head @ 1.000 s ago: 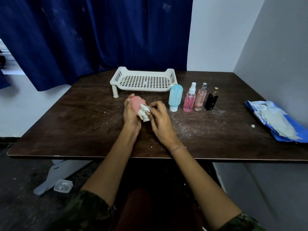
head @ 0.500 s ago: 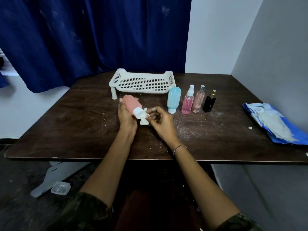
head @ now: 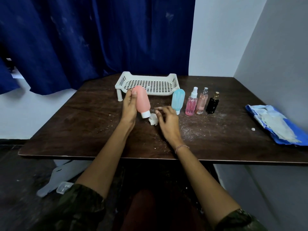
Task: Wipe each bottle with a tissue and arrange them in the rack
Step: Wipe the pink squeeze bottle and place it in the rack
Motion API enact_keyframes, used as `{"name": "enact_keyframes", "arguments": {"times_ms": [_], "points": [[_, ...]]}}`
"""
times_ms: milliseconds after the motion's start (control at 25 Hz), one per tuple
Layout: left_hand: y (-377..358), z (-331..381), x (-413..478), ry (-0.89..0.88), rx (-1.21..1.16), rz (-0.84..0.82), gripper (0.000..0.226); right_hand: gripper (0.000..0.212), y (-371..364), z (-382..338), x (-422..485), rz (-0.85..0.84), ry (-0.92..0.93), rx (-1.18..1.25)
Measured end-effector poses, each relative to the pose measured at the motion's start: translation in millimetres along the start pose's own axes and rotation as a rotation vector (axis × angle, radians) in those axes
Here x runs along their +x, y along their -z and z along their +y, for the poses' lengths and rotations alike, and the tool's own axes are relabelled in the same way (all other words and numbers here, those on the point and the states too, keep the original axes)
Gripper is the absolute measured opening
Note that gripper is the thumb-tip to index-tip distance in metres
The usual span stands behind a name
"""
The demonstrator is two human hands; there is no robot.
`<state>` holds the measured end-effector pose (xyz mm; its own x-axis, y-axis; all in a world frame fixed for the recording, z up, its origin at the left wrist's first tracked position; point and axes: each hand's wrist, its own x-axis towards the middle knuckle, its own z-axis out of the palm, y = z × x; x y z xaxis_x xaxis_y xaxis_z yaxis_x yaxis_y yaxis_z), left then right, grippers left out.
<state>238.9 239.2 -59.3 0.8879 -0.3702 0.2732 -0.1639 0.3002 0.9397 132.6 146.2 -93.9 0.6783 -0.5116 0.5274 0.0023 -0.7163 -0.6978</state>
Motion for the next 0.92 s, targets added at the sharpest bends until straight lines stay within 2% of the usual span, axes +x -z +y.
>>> {"name": "enact_keyframes", "arguments": {"times_ms": [120,280,480,600,920], "points": [[3,8,-2,0.005,-0.030,-0.026,0.022,0.029,-6,-9,0,0.004,-0.088,0.100],[5,18,2,-0.041,-0.047,-0.064,0.020,0.049,-13,-41,17,-0.123,-0.204,0.238],[18,33,31,-0.143,0.072,-0.118,0.020,0.056,-23,-58,58,-0.074,-0.181,0.175],[27,42,56,-0.204,0.203,-0.095,0.024,0.055,-27,-62,82,-0.058,-0.213,0.158],[48,43,124,-0.289,0.413,-0.038,0.015,0.042,-70,-58,141,-0.063,-0.245,0.067]]}}
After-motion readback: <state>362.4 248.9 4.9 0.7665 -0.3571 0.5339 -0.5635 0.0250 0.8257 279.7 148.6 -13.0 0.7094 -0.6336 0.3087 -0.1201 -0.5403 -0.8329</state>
